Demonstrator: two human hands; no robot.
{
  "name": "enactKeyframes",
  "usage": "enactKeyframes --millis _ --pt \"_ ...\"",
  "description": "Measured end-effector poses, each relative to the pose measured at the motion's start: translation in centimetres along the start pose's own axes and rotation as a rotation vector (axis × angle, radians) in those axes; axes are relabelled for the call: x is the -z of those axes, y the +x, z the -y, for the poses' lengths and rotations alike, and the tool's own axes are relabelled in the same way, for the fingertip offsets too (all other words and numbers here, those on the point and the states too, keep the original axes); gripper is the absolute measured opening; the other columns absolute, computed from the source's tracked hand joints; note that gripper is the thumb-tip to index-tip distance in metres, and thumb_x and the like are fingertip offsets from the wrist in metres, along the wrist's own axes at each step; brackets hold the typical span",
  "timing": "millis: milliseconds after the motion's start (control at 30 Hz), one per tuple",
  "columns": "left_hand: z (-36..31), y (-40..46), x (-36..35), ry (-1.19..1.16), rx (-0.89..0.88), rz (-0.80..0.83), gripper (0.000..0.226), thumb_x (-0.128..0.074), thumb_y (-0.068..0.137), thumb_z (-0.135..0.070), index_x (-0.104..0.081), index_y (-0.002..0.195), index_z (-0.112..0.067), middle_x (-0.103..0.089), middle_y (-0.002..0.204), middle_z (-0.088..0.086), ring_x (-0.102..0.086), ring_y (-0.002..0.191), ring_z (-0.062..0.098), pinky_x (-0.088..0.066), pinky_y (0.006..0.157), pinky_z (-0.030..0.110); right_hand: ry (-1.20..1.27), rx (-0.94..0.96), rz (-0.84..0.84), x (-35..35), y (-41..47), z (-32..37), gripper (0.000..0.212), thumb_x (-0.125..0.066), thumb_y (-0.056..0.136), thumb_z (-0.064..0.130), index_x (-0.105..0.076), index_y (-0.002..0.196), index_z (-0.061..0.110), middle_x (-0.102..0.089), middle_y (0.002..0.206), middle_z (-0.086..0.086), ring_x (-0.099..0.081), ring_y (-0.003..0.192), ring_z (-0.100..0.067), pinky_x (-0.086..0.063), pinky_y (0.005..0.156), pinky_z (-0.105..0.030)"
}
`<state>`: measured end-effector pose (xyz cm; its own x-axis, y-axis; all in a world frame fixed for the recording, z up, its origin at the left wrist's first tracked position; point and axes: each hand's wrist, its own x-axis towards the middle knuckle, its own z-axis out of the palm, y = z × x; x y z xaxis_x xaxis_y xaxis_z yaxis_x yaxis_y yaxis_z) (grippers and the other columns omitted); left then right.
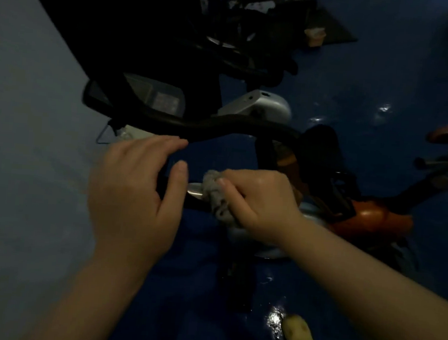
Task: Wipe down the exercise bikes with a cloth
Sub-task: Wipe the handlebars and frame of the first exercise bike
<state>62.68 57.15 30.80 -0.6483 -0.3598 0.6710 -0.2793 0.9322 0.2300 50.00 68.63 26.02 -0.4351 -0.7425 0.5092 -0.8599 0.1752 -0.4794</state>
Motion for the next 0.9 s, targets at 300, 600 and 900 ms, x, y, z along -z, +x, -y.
enactKeyframes --millis 300,600,900 --pt "0.1 -0.6 -1.1 0.118 -0.059 -0.096 0.018 -0.058 0.088 -0.02 -0.073 0.096 -0.012 -0.069 0.096 0.002 -0.051 0.094 0.027 -0.026 0.084 0.024 0.251 -0.447 -0.263 -2.5 -3.3 0.3 0.038 -0.033 0.096 0.019 -0.047 0.131 0.021 -0.044 0.138 -0.003 -0.039 0.129 -0.017 -0.024 0.112 -0.032" --pt "-0.3 -0.3 -1.4 0.08 -0.013 -0.148 0.015 -0.06 0.086 -0.019 -0.074 0.09 -0.015 -0.069 0.092 -0.001 -0.049 0.092 0.022 -0.026 0.081 0.023 0.629 -0.927 -0.166 -1.3 -0.2 -1.5 0.037 -0.044 0.098 0.028 -0.04 0.13 0.01 -0.054 0.123 -0.011 -0.054 0.107 -0.023 -0.043 0.086 -0.031" --pt "-0.6 -0.3 -1.6 0.1 0.02 -0.159 0.013 -0.062 0.083 -0.018 -0.074 0.089 -0.016 -0.068 0.09 -0.001 -0.047 0.093 0.021 -0.028 0.08 0.026 0.62 -0.996 -0.161 -1.7 0.8 -2.3 0.033 -0.042 0.099 0.026 -0.044 0.125 0.005 -0.055 0.112 -0.011 -0.053 0.099 -0.022 -0.035 0.078 -0.025"
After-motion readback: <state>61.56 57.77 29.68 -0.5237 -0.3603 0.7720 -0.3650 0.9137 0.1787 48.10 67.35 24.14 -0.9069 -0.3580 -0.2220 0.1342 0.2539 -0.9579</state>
